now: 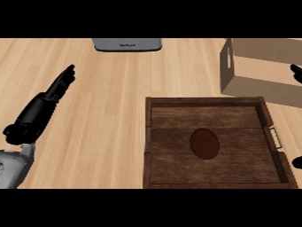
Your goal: Pick the cupcake from the tray and place it in the cardboard box
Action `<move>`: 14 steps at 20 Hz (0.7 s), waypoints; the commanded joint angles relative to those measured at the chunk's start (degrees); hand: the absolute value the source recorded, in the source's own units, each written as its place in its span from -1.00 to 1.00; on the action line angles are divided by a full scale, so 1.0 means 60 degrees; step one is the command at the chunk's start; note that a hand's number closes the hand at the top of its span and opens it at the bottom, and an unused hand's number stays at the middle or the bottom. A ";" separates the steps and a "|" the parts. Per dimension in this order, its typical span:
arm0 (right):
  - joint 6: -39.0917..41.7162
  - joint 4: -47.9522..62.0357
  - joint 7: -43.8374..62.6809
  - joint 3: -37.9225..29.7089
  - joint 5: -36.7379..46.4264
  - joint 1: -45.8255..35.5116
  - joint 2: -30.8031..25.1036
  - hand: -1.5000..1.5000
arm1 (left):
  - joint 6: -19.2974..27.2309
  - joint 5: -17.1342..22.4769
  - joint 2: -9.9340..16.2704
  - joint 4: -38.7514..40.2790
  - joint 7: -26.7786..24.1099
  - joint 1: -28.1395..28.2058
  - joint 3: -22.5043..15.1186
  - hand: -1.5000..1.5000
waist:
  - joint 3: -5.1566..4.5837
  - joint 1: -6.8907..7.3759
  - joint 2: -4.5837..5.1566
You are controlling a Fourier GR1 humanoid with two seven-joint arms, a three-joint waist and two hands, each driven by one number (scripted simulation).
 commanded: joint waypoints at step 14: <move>0.3158 -0.3745 0.6844 0.3841 0.2380 -0.1651 0.0029 -1.00 | 0.0043 -0.0783 -0.0675 -0.0081 -0.0051 0.0118 -0.0202 0.00 | -0.0008 0.0167 0.0017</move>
